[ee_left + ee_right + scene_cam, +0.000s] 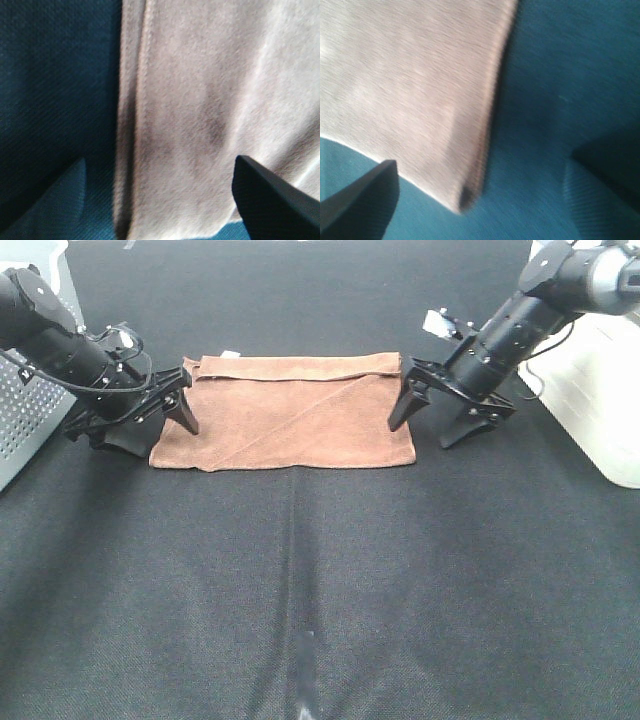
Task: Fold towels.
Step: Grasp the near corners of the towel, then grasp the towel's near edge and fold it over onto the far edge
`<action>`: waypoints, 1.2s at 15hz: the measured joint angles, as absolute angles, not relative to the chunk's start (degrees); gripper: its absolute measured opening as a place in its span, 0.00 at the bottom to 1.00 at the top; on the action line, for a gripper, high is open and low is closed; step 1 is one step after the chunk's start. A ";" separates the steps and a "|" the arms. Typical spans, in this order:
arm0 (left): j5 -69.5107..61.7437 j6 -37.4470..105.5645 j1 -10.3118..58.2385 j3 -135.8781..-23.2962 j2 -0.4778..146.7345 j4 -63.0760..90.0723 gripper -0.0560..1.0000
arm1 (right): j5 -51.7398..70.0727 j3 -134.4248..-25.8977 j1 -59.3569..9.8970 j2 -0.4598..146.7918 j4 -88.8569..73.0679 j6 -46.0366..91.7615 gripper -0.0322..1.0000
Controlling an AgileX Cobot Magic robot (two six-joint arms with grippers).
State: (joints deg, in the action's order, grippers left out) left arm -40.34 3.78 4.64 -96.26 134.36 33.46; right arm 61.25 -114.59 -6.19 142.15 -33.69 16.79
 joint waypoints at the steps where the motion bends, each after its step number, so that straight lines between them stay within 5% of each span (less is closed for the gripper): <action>1: -40.11 4.30 4.87 -96.26 134.47 34.15 0.78 | 61.02 -114.65 -6.88 142.49 -33.98 17.07 0.80; 4: -38.85 6.82 6.82 -96.31 134.70 34.89 0.75 | 60.62 -114.71 -8.77 143.24 -35.47 17.19 0.66; 6: -38.16 6.88 7.68 -96.31 135.05 35.29 0.60 | 60.45 -114.71 -9.45 143.76 -36.04 17.19 0.52; 8: -38.50 6.47 7.73 -96.26 135.62 35.12 0.21 | 60.10 -114.71 -9.63 144.50 -36.21 15.93 0.17; 9: -38.50 6.47 7.73 -96.26 135.62 35.12 0.21 | 60.10 -114.71 -9.63 144.50 -36.21 15.93 0.17; 10: -38.85 6.47 7.73 -96.26 135.73 34.84 0.10 | 60.10 -114.65 -9.63 144.50 -35.98 15.47 0.06; 18: -51.51 7.33 6.70 -95.86 129.66 29.22 0.07 | 65.37 -106.51 -8.19 137.68 -32.60 13.18 0.03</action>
